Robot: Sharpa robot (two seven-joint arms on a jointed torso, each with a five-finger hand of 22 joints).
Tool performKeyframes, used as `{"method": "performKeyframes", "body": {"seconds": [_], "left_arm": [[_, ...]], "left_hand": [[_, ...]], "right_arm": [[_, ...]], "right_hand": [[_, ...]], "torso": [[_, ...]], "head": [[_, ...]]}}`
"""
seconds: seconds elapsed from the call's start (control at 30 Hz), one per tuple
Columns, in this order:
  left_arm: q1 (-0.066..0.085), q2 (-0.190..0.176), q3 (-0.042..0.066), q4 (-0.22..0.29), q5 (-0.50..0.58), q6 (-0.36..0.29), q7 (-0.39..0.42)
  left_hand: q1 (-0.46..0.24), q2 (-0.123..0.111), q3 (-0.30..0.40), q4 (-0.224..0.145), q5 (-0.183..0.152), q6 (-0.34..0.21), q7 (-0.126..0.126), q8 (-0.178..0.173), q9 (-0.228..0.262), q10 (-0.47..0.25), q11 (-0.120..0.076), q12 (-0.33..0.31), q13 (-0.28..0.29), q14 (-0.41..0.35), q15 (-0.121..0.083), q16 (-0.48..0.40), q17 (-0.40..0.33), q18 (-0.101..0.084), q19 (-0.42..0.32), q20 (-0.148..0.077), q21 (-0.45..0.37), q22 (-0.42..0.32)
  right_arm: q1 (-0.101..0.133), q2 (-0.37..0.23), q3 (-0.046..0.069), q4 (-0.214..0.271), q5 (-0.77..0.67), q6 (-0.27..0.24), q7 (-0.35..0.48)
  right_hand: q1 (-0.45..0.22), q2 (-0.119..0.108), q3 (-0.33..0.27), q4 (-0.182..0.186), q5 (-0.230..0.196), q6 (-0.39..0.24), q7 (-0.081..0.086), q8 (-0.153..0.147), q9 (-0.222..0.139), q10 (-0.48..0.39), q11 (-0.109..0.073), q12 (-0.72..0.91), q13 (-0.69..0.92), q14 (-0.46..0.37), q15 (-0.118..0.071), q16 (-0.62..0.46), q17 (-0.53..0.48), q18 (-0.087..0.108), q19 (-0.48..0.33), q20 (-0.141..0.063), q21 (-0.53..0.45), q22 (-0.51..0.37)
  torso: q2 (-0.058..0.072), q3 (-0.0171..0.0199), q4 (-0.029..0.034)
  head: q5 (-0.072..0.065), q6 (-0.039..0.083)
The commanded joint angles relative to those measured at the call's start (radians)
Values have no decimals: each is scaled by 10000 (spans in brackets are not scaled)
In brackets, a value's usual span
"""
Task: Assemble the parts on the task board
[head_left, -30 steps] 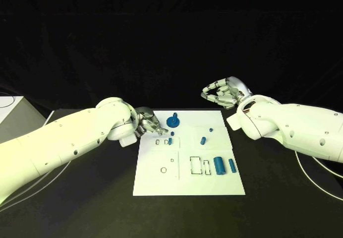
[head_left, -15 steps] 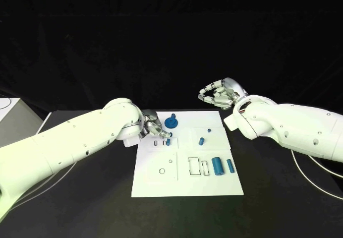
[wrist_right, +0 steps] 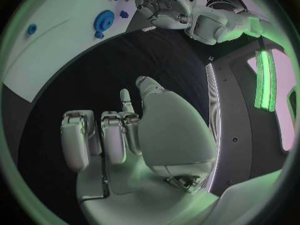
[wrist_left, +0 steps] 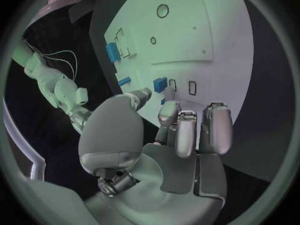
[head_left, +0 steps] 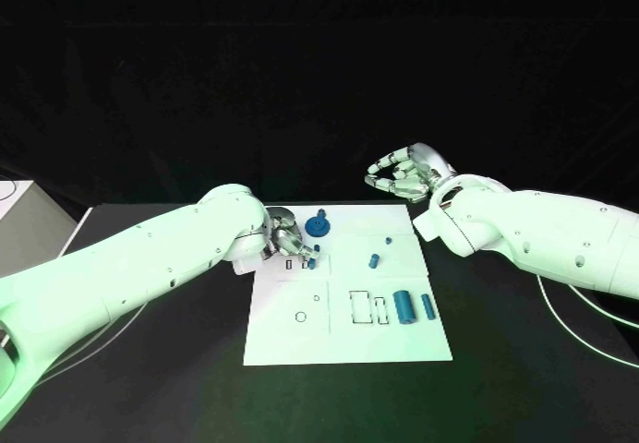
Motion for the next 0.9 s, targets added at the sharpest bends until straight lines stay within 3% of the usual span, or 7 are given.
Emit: {"method": "performKeyframes", "body": {"seconds": [0.03, 0.23, 0.53, 0.9], "left_arm": [[-10, 62, -3, -41, 134, 182, 14], [-26, 91, -9, -97, 245, 250, 30], [-39, 117, -11, -143, 380, 353, 50], [-89, 280, -12, -339, 535, 420, 52]], "left_hand": [[-205, -19, -14, 27, -11, -15, 51, 31, 37, -24, 75, 12, -9, 969, -20, 14, 2403, -167, 28, 9, 33, 28], [-233, -24, -38, 24, -11, -19, 54, 30, 47, -37, 79, 4, -21, 963, -16, 7, 2388, -164, 19, 13, 29, 17], [-263, -36, -75, 18, -12, -30, 59, 28, 61, -82, 85, -36, -82, 953, -11, -5, 2364, -156, -8, 19, 14, -18], [-248, -23, -80, 1, -11, -32, 55, 32, 74, -133, 84, -87, -161, 953, -7, -4, 2365, -153, -19, 23, 8, -30]], "right_arm": [[-4, 28, 6, -31, -190, 140, -19], [-14, 57, 6, -58, -225, 140, -27], [-38, 110, 6, -108, -264, 147, -51], [-52, 159, 5, -128, -290, 164, -73]], "right_hand": [[-40, -103, 58, -1, -56, -82, 6, -67, 13, 985, 26, 21, 2552, 918, 8, 3, 2094, 21, 764, 6, 1, 2193], [-53, -102, 72, 4, -84, -86, 9, -68, 19, 988, 29, 25, 2555, 920, 11, 6, 2103, 22, 764, 10, -2, 2191], [-72, -101, 97, 7, -135, -92, 12, -69, 29, 981, 34, 16, 2548, 919, 16, 3, 2096, 23, 762, 15, -9, 2187], [-85, -103, 111, 8, -167, -97, 14, -69, 36, 984, 37, 19, 2551, 919, 19, 4, 2099, 23, 762, 18, -9, 2187]], "torso": [[4, -11, -12], [-3, 7, -11], [-15, -6, 14], [2, -16, -13]], "head": [[-31, -19], [-65, -35], [-72, -42], [-57, -23]]}}
